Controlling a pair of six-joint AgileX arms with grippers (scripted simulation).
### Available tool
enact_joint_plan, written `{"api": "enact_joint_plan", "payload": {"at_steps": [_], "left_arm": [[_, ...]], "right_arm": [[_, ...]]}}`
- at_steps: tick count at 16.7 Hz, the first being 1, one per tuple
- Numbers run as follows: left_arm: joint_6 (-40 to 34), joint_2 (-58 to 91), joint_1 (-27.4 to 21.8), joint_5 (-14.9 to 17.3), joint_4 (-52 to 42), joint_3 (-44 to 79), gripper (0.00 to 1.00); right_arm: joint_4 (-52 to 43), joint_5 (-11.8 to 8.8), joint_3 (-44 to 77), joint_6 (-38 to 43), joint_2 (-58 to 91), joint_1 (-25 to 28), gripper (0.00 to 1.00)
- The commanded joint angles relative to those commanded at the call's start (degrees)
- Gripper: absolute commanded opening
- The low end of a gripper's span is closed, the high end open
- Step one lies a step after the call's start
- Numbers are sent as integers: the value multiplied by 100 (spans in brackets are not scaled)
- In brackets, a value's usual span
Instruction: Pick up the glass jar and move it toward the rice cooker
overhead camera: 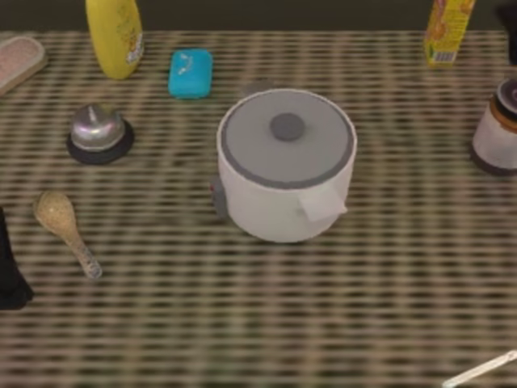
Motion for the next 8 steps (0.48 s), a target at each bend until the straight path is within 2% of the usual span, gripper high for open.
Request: {"api": "enact_joint_plan", "payload": {"at_steps": [4, 8], "left_arm": [[0, 0, 0, 0, 0, 0, 100], [0, 0, 0, 0, 0, 0, 100]], "right_arm": [[-649, -26, 532, -196, 935, 69, 100], [-724, -29, 578, -217, 1031, 76, 100]]}}
